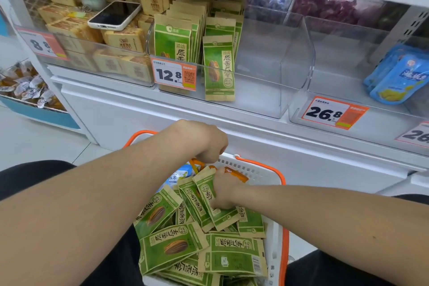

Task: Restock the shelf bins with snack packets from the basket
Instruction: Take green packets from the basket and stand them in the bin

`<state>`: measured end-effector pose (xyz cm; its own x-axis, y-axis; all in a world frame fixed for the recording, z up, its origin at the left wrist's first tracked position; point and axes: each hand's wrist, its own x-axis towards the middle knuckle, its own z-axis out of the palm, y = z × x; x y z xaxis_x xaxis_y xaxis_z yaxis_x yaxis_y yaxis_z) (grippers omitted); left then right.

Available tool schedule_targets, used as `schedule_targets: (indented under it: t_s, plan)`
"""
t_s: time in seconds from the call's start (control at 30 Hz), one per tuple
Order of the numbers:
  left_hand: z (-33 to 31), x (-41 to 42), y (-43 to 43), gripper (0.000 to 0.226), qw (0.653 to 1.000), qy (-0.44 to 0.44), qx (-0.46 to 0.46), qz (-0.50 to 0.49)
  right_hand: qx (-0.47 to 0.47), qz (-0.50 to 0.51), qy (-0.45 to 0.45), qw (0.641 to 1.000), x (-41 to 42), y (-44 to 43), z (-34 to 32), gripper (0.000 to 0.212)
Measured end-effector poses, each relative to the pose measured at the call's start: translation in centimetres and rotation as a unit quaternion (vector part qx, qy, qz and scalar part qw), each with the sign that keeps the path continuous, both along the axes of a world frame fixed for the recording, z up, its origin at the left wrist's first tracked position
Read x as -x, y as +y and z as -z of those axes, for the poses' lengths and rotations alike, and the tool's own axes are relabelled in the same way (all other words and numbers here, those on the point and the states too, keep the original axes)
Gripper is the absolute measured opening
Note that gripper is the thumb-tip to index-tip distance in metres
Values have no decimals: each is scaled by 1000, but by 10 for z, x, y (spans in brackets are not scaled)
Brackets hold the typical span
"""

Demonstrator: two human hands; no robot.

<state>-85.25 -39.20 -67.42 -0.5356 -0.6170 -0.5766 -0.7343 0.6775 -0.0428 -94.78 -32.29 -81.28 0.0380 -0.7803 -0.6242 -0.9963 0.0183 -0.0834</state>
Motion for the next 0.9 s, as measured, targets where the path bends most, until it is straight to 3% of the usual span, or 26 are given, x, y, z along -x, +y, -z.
schedule_targets:
  t_s: [0.1,0.13,0.27,0.37,0.53,0.67,0.77,0.83,0.9]
  plan:
    - [-2,-6,-1,38,1000,2,-8,-7,-10,-7,-8,1000,-2,-5,0,45]
    - [-4,-8,-2,41,1000,-1,-12,-9,-16,-16,-10,1000,-3,-7,-5,38]
    - [-9,-17,-5,55,999,-32,-18,-3,18,-90,-14,996,-7,-24,-35,40]
    - [-10,-27,-12,72,998,-64,-15,-12,94,-79,-72,990,-10,-35,-70,45]
    - [-35,-45,-17,96,995,62,-7,-82,214,-64,-153,963,-10,-41,-120,39]
    - [-50,-57,-20,70,988,116,17,-103,313,-30,-162,936,-6,-45,-146,32]
    - [-59,-63,-24,39,973,200,30,-107,418,27,-193,887,1,-41,-175,30]
    - [-68,-66,-26,31,951,283,14,-125,518,64,-241,818,8,-41,-193,36]
    - [-77,-66,-24,20,901,393,-34,-177,602,111,-311,727,16,-45,-211,43]
